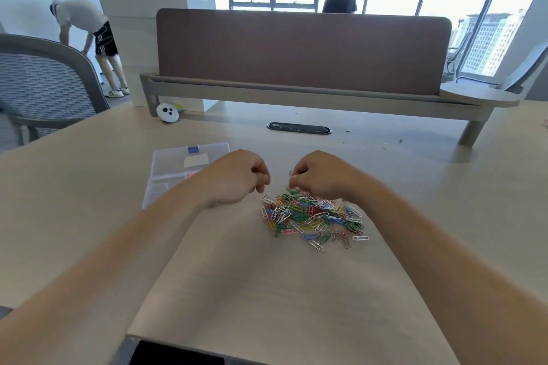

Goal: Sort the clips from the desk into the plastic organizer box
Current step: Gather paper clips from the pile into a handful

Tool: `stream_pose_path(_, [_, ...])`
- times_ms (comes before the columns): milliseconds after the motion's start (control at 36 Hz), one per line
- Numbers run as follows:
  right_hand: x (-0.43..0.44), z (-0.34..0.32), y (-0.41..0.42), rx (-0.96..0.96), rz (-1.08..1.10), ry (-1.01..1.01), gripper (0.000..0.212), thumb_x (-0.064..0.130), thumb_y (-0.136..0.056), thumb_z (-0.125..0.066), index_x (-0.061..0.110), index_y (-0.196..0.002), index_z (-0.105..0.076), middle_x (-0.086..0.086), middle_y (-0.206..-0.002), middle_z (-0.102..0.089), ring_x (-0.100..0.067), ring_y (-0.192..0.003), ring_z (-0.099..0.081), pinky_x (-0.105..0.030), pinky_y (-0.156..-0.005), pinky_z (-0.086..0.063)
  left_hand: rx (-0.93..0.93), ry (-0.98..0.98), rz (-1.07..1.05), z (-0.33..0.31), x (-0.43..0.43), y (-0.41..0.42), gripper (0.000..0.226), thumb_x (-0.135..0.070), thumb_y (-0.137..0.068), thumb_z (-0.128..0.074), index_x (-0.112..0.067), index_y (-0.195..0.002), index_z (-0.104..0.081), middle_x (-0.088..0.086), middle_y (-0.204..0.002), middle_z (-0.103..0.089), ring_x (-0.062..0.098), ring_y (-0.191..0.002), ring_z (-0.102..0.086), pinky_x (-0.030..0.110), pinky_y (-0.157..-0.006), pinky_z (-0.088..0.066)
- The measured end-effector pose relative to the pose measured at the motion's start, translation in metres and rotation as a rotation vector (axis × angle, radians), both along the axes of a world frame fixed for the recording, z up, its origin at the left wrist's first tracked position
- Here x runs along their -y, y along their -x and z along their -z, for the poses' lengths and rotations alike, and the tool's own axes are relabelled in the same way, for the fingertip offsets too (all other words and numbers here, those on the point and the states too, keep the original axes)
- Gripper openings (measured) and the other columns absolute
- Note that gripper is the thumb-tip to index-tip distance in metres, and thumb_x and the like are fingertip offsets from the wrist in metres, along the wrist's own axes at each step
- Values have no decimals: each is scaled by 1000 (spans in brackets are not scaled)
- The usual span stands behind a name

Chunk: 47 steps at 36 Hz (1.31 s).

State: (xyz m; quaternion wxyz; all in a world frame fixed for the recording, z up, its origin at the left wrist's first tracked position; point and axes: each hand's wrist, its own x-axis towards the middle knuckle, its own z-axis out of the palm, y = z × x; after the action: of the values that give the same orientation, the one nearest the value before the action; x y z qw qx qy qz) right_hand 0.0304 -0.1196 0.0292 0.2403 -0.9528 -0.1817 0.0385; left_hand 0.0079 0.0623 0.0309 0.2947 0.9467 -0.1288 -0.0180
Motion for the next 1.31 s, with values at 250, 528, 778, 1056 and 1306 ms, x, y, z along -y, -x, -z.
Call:
stream_pose_path(250, [-50,0,-8,-123,-35,-185,19,22,-90,-64,5,-91,-72,-7,-73,-67,-16,-62,-56,-25,-54,-44,-9,15,-138,4,-48,-2,12,-19,-90,-59,-20,-79,-63,-11,-67,-67,12,-56,-56,25,-54,-42])
stream_pose_path(528, [-119,5,-36,-233,-34,-295,23,24,-88,-68,1,-89,-72,-9,-72,-64,-19,-62,-54,-31,-59,-46,-40,-21,-236,-3,-100,-10,15,-5,-91,-55,-13,-85,-66,-4,-63,-60,3,-48,-51,15,-47,-37])
stream_pose_path(778, [-156,8,-59,-312,-5,-326,23,13,-88,-58,0,-103,-69,-3,-71,-61,-11,-53,-53,-22,-50,-45,-34,-128,-239,8,-117,-26,9,-16,-90,-63,-14,-99,-63,-5,-74,-59,10,-59,-56,21,-52,-39])
stream_pose_path(1056, [-166,7,-68,-237,-26,-217,25,12,-88,-57,-1,-107,-68,-10,-84,-65,-18,-65,-59,-23,-52,-48,-35,-147,-233,21,-120,-37,21,-5,-87,-61,-14,-105,-68,-3,-92,-61,1,-63,-48,12,-54,-35])
stream_pose_path(1306, [-166,6,-67,-183,-72,-101,26,13,-90,-57,-1,-109,-68,-17,-97,-70,-19,-73,-59,-27,-62,-50,-26,-87,-210,20,-128,-36,24,-4,-89,-55,-17,-103,-69,-5,-87,-65,5,-55,-57,11,-48,-39])
